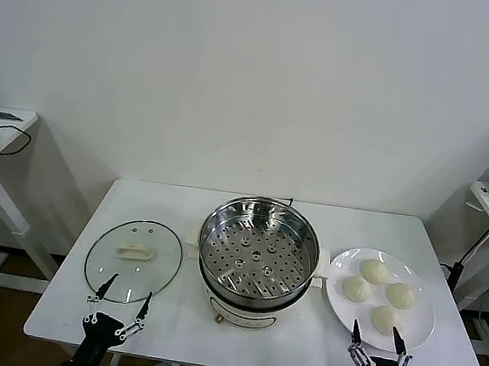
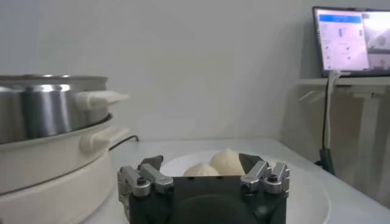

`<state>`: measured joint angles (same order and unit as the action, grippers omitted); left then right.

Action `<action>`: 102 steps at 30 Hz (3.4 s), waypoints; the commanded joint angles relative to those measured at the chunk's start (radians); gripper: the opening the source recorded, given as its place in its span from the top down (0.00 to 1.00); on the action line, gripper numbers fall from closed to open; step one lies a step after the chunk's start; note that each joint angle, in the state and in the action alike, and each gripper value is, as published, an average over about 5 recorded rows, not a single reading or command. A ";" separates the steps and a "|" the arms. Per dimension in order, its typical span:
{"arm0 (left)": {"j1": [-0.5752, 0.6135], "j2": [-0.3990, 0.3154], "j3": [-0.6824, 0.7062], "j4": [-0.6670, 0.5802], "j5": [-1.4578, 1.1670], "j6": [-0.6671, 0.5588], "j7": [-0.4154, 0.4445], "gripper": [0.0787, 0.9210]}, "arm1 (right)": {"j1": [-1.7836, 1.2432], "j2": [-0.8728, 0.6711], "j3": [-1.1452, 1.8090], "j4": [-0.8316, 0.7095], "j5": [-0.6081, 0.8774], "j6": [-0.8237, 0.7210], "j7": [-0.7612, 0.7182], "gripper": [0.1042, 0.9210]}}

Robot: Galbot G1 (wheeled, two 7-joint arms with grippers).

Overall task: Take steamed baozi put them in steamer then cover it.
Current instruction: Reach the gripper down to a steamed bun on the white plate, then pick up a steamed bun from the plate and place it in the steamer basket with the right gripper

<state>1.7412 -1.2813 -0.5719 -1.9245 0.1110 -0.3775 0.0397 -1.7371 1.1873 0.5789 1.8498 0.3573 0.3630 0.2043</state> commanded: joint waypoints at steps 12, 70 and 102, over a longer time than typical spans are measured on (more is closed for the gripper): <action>0.017 -0.007 0.004 -0.004 0.007 -0.018 -0.004 0.12 | 0.707 -0.344 -0.072 -0.206 0.363 -0.410 0.058 0.12; 0.062 -0.047 -0.028 -0.006 0.007 -0.035 -0.021 0.12 | 1.710 -0.335 -1.167 -1.157 -0.619 -0.227 -1.335 0.12; 0.051 -0.042 -0.010 -0.013 0.002 -0.029 -0.029 0.12 | 1.953 -0.486 -1.331 -0.763 -0.497 -0.123 -1.396 0.28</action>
<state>1.7921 -1.3229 -0.5845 -1.9362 0.1129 -0.4072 0.0108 0.0415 0.7752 -0.6462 0.8715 -0.2061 0.1625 -1.1634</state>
